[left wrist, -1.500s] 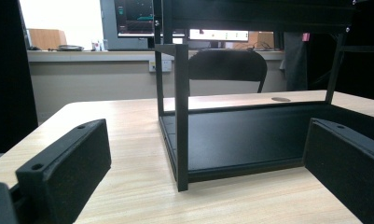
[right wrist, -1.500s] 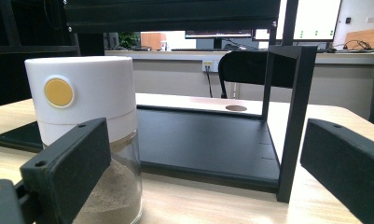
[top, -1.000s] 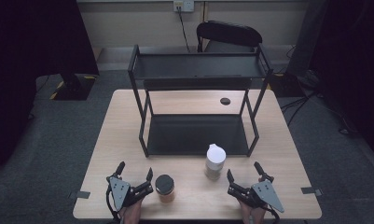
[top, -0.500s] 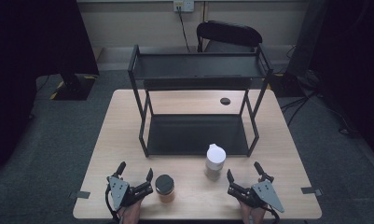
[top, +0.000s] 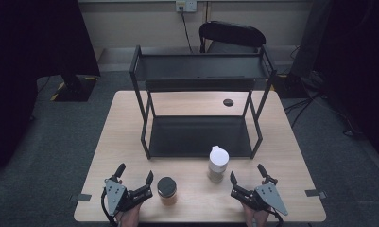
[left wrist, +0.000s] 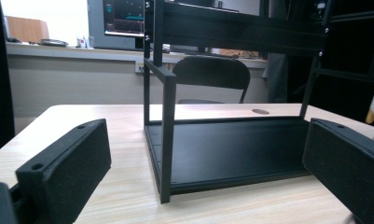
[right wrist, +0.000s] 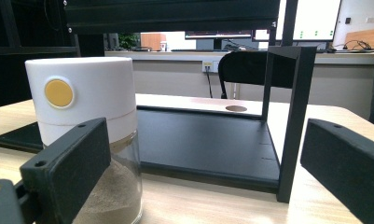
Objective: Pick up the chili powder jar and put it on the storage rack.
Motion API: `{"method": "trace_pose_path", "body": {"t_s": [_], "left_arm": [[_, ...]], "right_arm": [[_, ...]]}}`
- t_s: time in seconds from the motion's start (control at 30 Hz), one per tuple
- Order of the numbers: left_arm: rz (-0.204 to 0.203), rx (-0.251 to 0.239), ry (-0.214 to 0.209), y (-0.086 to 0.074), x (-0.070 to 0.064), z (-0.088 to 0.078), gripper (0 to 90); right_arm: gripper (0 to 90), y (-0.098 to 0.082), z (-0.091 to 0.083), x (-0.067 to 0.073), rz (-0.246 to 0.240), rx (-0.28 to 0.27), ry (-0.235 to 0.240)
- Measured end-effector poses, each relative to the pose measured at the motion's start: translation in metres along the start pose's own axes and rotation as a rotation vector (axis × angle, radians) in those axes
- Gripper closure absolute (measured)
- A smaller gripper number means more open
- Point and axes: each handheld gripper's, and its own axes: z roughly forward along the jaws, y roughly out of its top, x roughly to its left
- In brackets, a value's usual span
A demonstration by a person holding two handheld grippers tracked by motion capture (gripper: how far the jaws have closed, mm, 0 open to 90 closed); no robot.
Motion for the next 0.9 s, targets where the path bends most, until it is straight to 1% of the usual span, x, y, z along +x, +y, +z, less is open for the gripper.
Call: {"method": "trace_pose_path", "body": {"t_s": [0.03,0.13,0.27,0.37,0.47,0.53,0.57,0.6,0.67,0.7,0.77,0.9], "left_arm": [[-0.008,-0.007,-0.014,0.001,0.002,-0.001,0.1],[0.003,-0.004,-0.058,0.01,0.004,-0.003,0.0],[0.007,-0.03,-0.087,0.017,0.002,-0.007,0.0],[0.021,-0.033,-0.116,0.024,0.001,-0.009,0.0],[0.032,-0.042,-0.127,0.027,-0.002,-0.01,0.0],[0.025,-0.047,-0.125,0.028,-0.004,-0.01,0.0],[0.015,-0.046,-0.135,0.028,-0.004,-0.009,0.0],[0.015,-0.046,-0.141,0.028,-0.006,-0.009,0.0],[0.02,-0.038,-0.158,0.028,-0.008,-0.008,0.0],[0.02,-0.034,-0.173,0.028,-0.008,-0.007,0.0],[0.028,-0.015,-0.194,0.028,-0.011,-0.006,0.7],[0.041,0.006,-0.236,0.026,-0.015,-0.003,4.1]], "right_arm": [[0.6,0.0,0.0,0.0,0.0,0.0,0.0],[0.6,0.0,0.0,0.0,0.0,0.0,0.0],[0.6,0.0,0.0,0.0,0.0,0.0,0.0],[0.6,0.0,0.0,0.0,0.0,0.0,0.0],[0.6,0.0,0.0,0.0,0.0,0.0,0.0],[0.6,0.0,0.0,0.0,0.0,0.0,0.001],[0.6,0.0,0.0,0.0,0.0,0.0,0.002],[0.6,0.0,0.0,0.0,0.0,0.0,0.002],[0.7,0.0,0.0,0.0,0.0,0.0,0.002],[0.7,0.0,0.0,0.0,0.0,0.0,0.002],[0.6,0.0,0.0,0.0,0.0,0.0,0.002],[0.7,0.0,0.0,0.0,0.0,0.0,0.002]]}}
